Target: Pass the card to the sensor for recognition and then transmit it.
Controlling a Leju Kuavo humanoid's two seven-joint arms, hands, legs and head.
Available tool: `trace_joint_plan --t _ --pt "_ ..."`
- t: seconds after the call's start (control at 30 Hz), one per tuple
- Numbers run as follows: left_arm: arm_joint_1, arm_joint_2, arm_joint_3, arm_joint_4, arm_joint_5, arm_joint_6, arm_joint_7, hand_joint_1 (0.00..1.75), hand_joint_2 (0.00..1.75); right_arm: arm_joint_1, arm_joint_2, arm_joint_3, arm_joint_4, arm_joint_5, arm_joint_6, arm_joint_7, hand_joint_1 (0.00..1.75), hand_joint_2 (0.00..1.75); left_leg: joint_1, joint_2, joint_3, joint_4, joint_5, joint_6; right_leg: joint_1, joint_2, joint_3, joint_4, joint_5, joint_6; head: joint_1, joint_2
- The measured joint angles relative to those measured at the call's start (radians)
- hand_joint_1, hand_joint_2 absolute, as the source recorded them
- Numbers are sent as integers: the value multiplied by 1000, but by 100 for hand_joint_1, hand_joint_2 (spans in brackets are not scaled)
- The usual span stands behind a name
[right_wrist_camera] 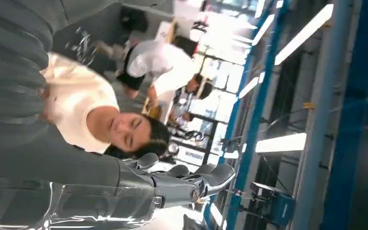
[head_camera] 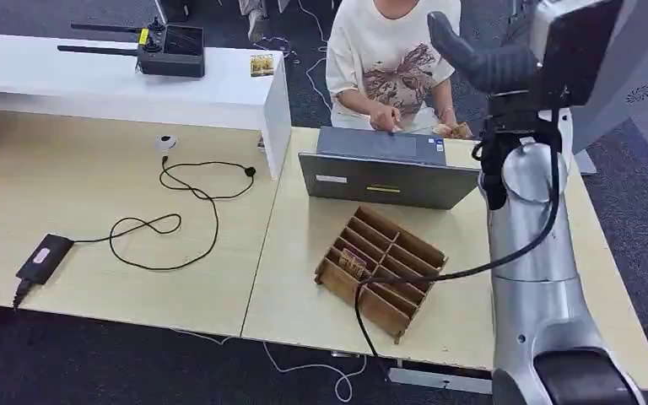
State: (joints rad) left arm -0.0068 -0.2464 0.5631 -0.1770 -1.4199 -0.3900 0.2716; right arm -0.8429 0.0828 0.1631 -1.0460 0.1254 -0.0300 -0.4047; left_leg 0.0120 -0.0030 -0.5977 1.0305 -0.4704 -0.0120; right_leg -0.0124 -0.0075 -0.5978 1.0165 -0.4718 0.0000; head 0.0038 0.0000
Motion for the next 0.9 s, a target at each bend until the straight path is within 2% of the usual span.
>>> trace_joint_plan --t 0.27,0.37,0.47,0.53,0.7,0.83,0.9 --pt "-2 -5 0 0 -42 31 42 0 0 330 -28 -110 -416 -254 68 -37 0 175 0 -1 0 0 -1 1 0 -1 0 -1 -1 1 0 0" --pt "-4 -6 0 0 -48 47 42 0 0 426 -31 -175 -537 -390 131 -40 0 175 0 0 0 0 -2 0 0 0 0 -1 -1 1 0 0" --pt "-5 -6 0 0 -52 67 60 0 0 524 -31 -238 -635 -532 244 -31 0 175 0 -1 0 0 -2 0 0 0 0 -1 -2 1 0 0" --pt "-6 -10 0 0 -46 82 91 0 0 588 -28 -279 -677 -606 304 -21 0 175 0 -1 0 0 -2 0 0 -1 0 -1 -2 1 0 0" --pt "-14 -20 2 0 -16 111 156 0 0 723 -15 -332 -712 -643 314 -20 0 175 0 0 0 0 -2 0 0 0 1 -1 -2 1 0 0" --pt "-14 -18 -1 0 -88 100 158 0 0 842 8 -339 -725 -763 339 4 0 175 0 0 0 -1 -2 0 0 0 1 -1 -2 1 1 0" --pt "-13 10 -20 0 -94 70 128 0 0 904 20 -339 -726 -809 350 8 0 175 0 0 0 -1 -2 0 0 0 0 0 -2 0 0 0"
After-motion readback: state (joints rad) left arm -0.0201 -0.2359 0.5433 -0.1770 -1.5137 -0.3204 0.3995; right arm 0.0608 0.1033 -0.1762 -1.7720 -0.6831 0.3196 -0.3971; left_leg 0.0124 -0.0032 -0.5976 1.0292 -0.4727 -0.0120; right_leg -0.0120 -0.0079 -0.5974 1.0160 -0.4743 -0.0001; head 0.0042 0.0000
